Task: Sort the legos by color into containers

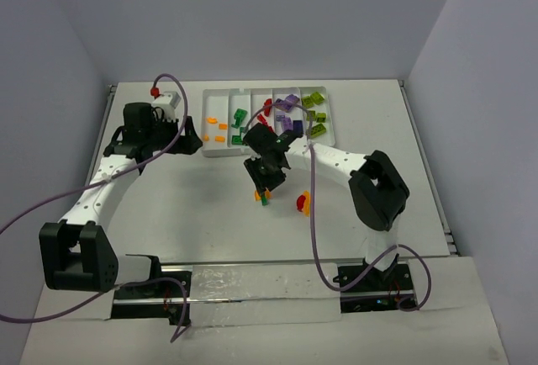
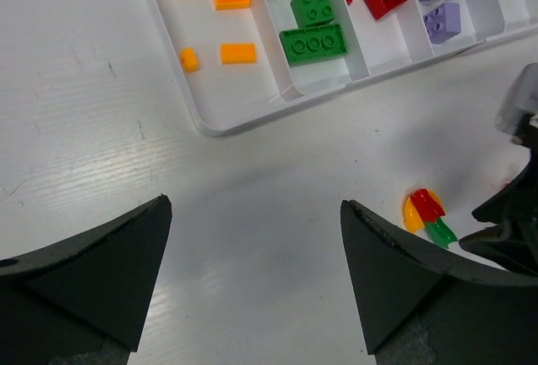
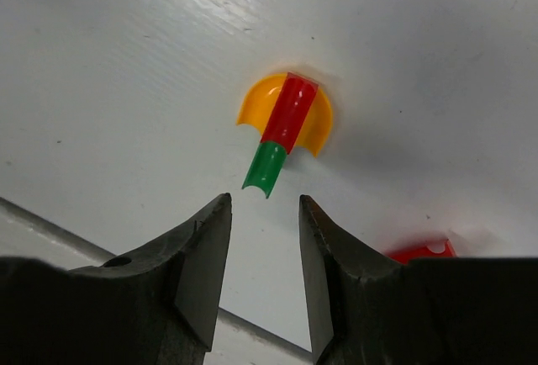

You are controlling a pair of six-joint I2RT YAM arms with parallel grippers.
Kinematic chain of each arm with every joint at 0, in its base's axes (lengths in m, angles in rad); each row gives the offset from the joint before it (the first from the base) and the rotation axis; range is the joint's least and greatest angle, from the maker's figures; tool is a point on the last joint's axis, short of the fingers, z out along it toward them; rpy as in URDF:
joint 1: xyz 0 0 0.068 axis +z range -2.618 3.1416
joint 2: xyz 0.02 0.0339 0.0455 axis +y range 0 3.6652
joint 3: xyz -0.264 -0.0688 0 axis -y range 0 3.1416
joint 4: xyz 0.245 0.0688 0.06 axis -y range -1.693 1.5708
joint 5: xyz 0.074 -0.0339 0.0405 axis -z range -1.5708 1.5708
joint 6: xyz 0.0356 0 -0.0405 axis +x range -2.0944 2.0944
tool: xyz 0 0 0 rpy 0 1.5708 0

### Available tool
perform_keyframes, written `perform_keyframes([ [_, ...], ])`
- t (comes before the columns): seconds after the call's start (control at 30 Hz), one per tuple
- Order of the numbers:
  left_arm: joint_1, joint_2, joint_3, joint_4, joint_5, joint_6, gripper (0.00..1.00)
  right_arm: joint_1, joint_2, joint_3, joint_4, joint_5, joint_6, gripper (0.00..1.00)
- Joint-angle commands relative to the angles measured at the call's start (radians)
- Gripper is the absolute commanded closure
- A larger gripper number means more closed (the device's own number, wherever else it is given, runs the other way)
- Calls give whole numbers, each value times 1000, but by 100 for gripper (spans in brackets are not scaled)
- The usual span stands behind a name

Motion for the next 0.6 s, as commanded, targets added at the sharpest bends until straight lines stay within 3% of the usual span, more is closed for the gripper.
perform_keyframes([
  [0.0,8,-26,15,35,8,-5,9,6,52,53,-40,56,24,55],
  [0.57,12,-13,-8,43,22,5,8,5,127,99,-51,-8,24,58],
])
